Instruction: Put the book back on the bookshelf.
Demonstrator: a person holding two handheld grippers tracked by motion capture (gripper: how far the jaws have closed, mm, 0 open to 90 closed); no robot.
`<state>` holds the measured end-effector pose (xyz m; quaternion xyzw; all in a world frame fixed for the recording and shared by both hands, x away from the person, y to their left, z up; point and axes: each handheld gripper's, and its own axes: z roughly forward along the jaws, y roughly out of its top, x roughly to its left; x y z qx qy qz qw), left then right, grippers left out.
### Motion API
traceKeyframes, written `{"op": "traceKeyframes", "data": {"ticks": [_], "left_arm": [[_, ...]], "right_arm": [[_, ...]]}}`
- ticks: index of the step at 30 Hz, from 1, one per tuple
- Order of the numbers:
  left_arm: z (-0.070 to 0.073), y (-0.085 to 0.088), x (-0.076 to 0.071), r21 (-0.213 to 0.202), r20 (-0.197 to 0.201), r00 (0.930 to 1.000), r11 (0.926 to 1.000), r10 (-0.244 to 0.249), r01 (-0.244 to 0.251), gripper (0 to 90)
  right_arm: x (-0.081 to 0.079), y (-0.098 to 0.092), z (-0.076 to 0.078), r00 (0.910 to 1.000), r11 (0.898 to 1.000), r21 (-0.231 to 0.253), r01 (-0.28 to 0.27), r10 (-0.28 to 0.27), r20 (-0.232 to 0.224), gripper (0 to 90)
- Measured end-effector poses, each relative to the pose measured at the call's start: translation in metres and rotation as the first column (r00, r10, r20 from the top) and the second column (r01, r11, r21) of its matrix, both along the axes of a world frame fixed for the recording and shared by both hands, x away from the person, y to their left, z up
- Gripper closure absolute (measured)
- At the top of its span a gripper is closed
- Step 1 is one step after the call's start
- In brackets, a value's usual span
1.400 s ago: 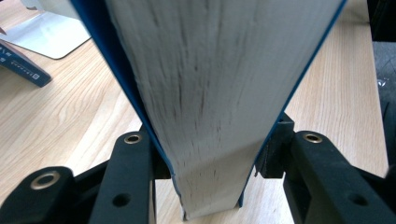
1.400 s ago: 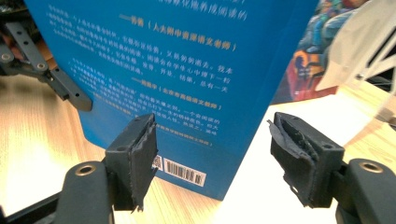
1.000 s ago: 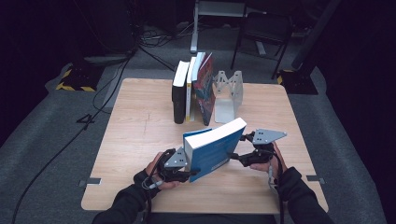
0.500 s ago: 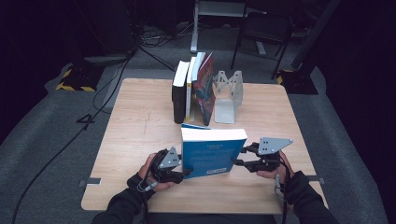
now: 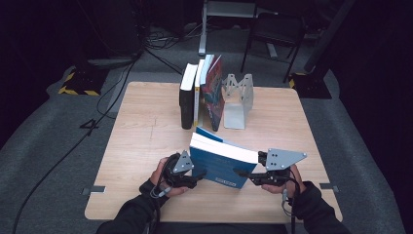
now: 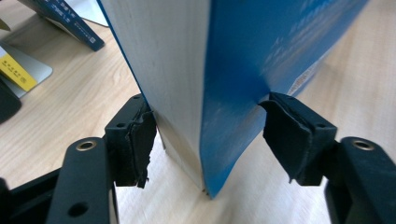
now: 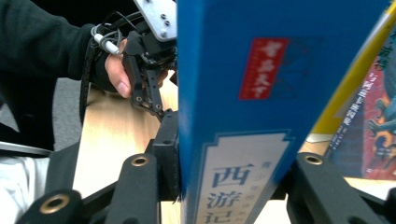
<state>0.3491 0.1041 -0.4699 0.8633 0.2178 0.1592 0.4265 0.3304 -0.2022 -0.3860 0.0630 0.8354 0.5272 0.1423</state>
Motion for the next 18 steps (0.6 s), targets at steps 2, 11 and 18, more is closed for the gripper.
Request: {"op": "traceKeyframes", "data": {"ticks": [2,11,18], "left_arm": [[-0.001,-0.006,0.004,-0.007,-0.001,1.0000,1.0000,0.003,-0.003,32.1],[-0.002,-0.038,0.023,-0.011,-0.002,1.0000,0.9999,-0.009,0.009,25.2],[-0.002,-0.041,0.028,-0.017,-0.008,0.9999,0.9998,-0.013,0.013,24.5]], "right_arm": [[-0.002,-0.002,0.001,0.9996,1.000,-0.010,0.029,-0.029,-0.003,59.8],[-0.002,-0.024,0.010,0.9900,0.991,0.001,0.135,-0.135,-0.040,56.3],[0.001,-0.023,0.020,0.9755,0.980,-0.007,0.198,-0.198,-0.096,50.9]]}}
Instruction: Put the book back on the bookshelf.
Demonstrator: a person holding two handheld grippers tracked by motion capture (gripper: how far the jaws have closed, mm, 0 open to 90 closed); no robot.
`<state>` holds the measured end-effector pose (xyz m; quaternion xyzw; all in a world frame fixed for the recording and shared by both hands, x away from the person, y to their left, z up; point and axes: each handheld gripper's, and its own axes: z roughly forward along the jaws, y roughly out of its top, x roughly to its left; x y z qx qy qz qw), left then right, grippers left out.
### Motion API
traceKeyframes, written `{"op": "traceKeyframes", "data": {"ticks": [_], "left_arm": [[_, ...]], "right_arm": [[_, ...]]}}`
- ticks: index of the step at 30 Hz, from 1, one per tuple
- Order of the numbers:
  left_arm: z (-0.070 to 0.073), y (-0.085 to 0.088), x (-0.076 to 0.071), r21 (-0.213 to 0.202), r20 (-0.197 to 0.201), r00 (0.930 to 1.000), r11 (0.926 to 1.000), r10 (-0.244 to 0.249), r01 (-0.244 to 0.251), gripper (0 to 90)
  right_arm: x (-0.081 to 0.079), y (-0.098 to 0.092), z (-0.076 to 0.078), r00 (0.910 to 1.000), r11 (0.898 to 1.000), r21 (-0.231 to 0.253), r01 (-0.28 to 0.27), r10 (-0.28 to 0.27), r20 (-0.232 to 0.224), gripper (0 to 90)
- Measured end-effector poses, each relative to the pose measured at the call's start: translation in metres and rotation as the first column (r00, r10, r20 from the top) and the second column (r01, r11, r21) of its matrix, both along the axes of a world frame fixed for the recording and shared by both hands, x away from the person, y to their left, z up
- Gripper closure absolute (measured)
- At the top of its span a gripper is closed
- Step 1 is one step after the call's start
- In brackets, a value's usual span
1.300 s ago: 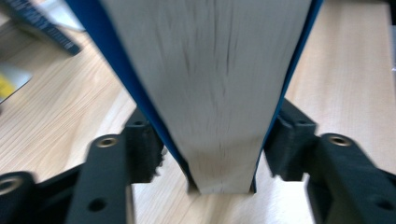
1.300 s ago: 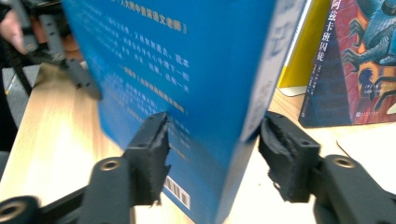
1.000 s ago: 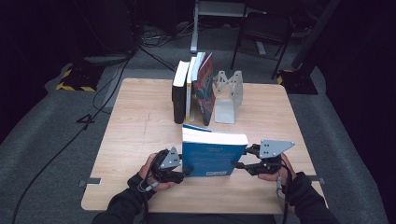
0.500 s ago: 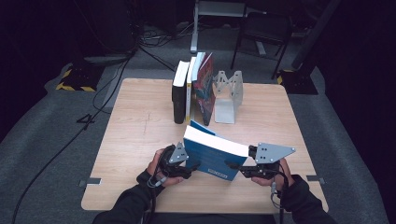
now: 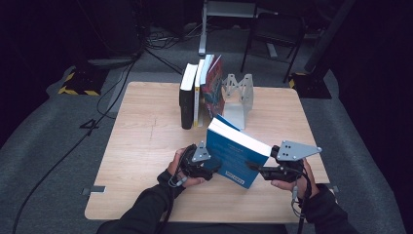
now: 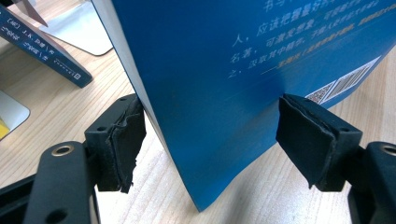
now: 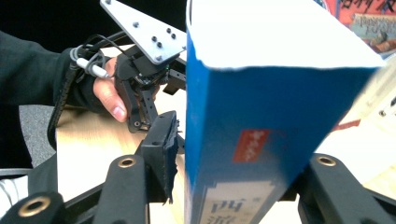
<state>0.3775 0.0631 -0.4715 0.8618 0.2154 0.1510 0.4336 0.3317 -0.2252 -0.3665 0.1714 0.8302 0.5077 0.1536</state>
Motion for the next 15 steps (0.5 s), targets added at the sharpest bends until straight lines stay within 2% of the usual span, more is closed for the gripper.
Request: {"op": "traceKeyframes", "data": {"ticks": [7,9,15], "left_arm": [[0.000,-0.004,0.005,0.005,0.004,0.9998,0.9998,-0.019,0.019,22.3],[0.001,-0.007,0.007,0.007,0.002,0.9999,0.9998,-0.017,0.017,20.1],[0.001,-0.009,0.010,0.017,0.005,0.9998,0.9997,-0.020,0.020,19.2]], "right_arm": [[0.006,0.010,0.012,0.9999,1.000,0.002,0.007,-0.007,-0.008,50.6],[0.009,0.012,0.014,0.9998,1.000,-0.007,0.018,-0.018,-0.009,55.0],[0.015,0.020,0.020,0.9990,0.998,-0.038,0.040,-0.041,-0.016,56.3]]}}
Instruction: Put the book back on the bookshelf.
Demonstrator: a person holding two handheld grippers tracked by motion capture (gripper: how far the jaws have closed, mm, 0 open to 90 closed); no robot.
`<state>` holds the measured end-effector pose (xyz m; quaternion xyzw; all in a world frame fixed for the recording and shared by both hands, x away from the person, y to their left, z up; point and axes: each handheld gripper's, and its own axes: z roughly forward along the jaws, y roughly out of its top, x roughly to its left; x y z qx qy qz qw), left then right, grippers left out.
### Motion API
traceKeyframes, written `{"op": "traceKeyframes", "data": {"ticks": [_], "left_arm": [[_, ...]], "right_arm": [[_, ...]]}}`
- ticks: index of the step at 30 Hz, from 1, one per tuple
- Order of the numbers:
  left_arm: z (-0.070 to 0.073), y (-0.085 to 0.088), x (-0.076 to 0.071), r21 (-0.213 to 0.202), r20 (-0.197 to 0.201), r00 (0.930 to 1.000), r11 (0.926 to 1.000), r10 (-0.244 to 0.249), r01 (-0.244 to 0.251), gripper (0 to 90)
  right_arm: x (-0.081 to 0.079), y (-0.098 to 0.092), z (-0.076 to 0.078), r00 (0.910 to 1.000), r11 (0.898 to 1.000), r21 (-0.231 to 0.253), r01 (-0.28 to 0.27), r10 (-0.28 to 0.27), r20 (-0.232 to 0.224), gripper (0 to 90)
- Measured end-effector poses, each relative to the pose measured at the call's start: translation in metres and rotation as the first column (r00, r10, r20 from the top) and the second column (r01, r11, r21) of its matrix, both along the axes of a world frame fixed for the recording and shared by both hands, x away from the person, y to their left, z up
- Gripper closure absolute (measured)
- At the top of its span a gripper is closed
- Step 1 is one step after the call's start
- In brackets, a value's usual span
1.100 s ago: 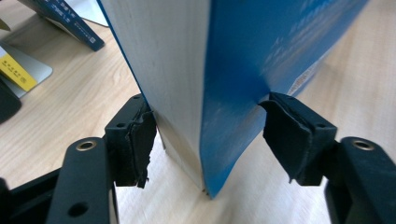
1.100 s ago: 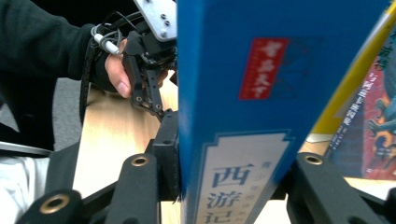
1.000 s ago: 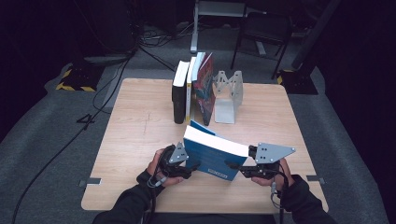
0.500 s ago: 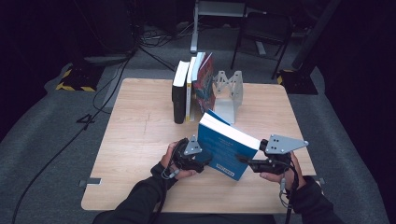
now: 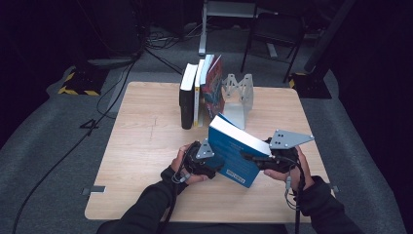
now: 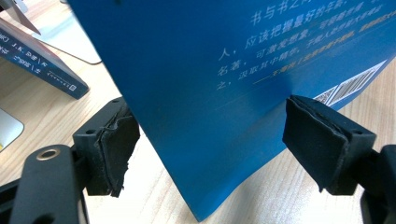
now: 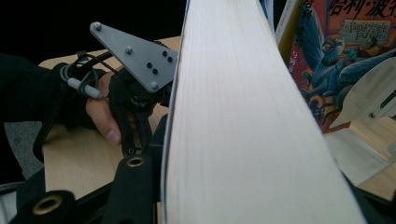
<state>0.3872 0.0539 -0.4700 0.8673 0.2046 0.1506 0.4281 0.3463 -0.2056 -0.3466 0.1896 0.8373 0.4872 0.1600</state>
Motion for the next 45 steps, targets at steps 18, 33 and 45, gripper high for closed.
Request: {"op": "traceKeyframes", "data": {"ticks": [18,33,45], "left_arm": [[-0.011,0.069,-0.049,0.129,-0.098,0.9919,0.9893,0.081,-0.068,22.0],[-0.030,0.087,-0.058,0.143,-0.175,0.9745,0.9829,0.140,-0.116,21.6],[-0.034,0.089,-0.054,0.109,-0.174,0.9732,0.9851,0.150,-0.132,14.9]], "right_arm": [[0.000,-0.021,0.002,0.9980,0.998,0.010,0.059,-0.058,-0.026,59.8],[-0.009,-0.074,0.004,0.9876,0.988,0.013,0.152,-0.152,-0.041,59.9],[-0.008,-0.069,0.010,0.9865,0.987,-0.013,0.159,-0.159,-0.037,60.0]]}}
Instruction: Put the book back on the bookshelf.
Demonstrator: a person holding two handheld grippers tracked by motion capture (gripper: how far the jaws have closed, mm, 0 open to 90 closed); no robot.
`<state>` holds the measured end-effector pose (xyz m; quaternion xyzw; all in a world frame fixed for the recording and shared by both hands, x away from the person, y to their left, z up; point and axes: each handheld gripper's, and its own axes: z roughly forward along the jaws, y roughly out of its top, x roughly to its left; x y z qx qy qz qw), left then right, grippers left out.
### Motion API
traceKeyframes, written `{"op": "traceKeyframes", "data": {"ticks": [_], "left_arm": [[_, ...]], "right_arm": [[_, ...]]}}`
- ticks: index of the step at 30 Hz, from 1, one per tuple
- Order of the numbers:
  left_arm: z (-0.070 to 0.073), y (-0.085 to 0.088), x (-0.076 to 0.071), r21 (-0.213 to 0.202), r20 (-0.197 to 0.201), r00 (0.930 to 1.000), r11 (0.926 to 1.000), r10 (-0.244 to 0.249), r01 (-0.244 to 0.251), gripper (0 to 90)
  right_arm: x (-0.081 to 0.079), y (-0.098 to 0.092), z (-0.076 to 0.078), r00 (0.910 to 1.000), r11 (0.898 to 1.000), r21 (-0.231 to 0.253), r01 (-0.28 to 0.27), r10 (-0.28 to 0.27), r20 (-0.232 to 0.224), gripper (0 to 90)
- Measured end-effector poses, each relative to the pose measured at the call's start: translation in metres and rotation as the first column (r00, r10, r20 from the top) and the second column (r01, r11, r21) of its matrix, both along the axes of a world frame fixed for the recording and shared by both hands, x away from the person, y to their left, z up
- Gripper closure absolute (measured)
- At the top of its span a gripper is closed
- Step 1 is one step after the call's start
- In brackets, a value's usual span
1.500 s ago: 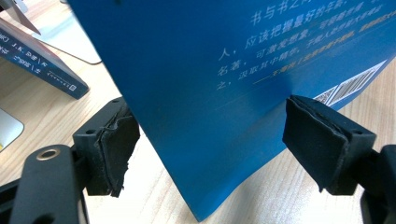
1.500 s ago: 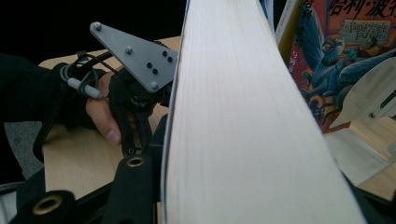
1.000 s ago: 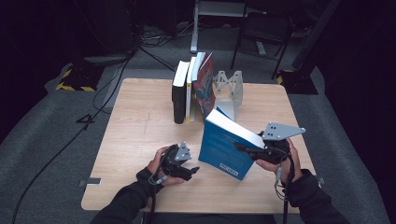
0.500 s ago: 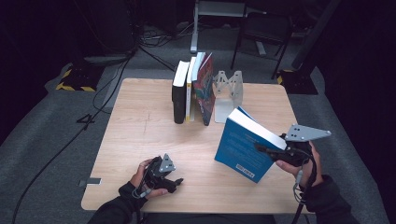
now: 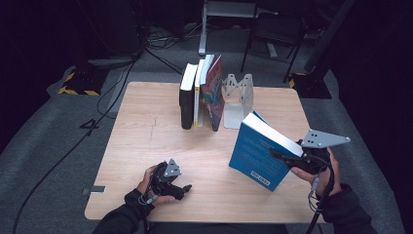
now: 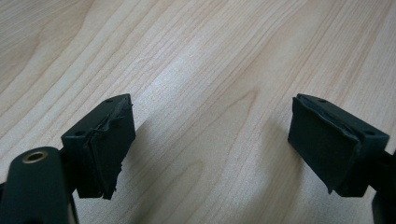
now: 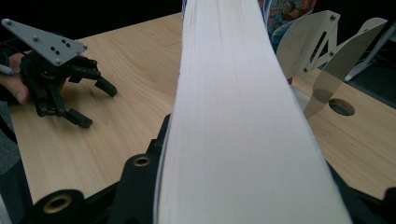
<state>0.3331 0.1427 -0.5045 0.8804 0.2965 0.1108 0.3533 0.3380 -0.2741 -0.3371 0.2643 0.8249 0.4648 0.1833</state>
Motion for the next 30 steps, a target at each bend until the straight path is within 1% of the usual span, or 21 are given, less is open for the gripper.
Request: {"op": "traceKeyframes", "data": {"ticks": [1,3,6,10,13,15,20,21,22,23,24,26,28,29,30], "left_arm": [[0.000,0.000,0.000,0.000,0.000,1.0000,1.0000,-0.001,0.001,14.8],[0.000,0.000,0.000,-0.002,0.000,1.0000,1.0000,-0.001,0.001,14.8],[0.000,0.000,0.001,-0.001,0.001,1.0000,1.0000,-0.002,0.002,14.9],[0.000,0.000,0.001,0.001,0.002,1.0000,1.0000,-0.003,0.003,14.9],[0.000,0.000,0.001,0.002,0.001,1.0000,1.0000,-0.004,0.004,14.9],[0.000,0.000,0.001,0.001,0.001,1.0000,1.0000,-0.004,0.004,14.8],[0.000,-0.001,0.002,-0.001,-0.001,1.0000,1.0000,-0.004,0.004,14.9],[0.000,-0.001,0.002,-0.001,-0.001,1.0000,1.0000,-0.004,0.004,14.9],[0.000,-0.001,0.002,-0.002,-0.001,1.0000,1.0000,-0.004,0.004,14.9],[0.000,-0.001,0.002,-0.002,-0.002,1.0000,1.0000,-0.005,0.005,14.9],[0.000,-0.001,0.002,-0.001,-0.002,1.0000,1.0000,-0.005,0.005,14.9],[0.000,-0.001,0.002,-0.001,-0.002,1.0000,1.0000,-0.004,0.004,14.9],[0.000,-0.001,0.002,-0.001,-0.002,1.0000,1.0000,-0.005,0.005,14.9],[0.000,-0.001,0.002,-0.001,-0.002,1.0000,1.0000,-0.005,0.005,14.9],[0.000,-0.001,0.002,-0.001,-0.002,1.0000,1.0000,-0.005,0.005,14.9]], "right_arm": [[0.004,0.004,0.003,1.0000,1.000,-0.001,0.001,-0.001,-0.002,60.2],[0.006,0.005,0.005,1.0000,1.000,-0.001,0.003,-0.003,-0.007,60.2],[0.012,0.014,0.014,0.9998,1.000,-0.010,0.014,-0.014,-0.011,60.3],[0.020,0.024,0.024,0.9998,0.999,-0.041,0.019,-0.019,-0.009,60.4],[0.029,0.033,0.032,0.9996,0.997,-0.073,0.021,-0.023,-0.018,60.4],[0.036,0.036,0.035,0.9992,0.996,-0.080,0.033,-0.035,-0.022,60.4],[0.054,0.042,0.041,0.9967,0.994,-0.081,0.079,-0.080,-0.008,60.4],[0.054,0.042,0.041,0.9967,0.994,-0.081,0.079,-0.080,-0.008,60.4],[0.058,0.043,0.041,0.9957,0.993,-0.080,0.092,-0.092,-0.004,60.4],[0.067,0.046,0.042,0.9927,0.990,-0.076,0.120,-0.121,0.002,60.4],[0.071,0.048,0.042,0.9909,0.988,-0.070,0.135,-0.135,0.006,60.4],[0.074,0.049,0.042,0.9902,0.988,-0.072,0.139,-0.139,0.009,60.4],[0.088,0.052,0.043,0.9859,0.984,-0.059,0.168,-0.167,0.011,60.4],[0.088,0.052,0.043,0.9859,0.984,-0.059,0.168,-0.167,0.011,60.4],[0.092,0.053,0.043,0.9848,0.983,-0.052,0.174,-0.174,0.008,60.4]]}}
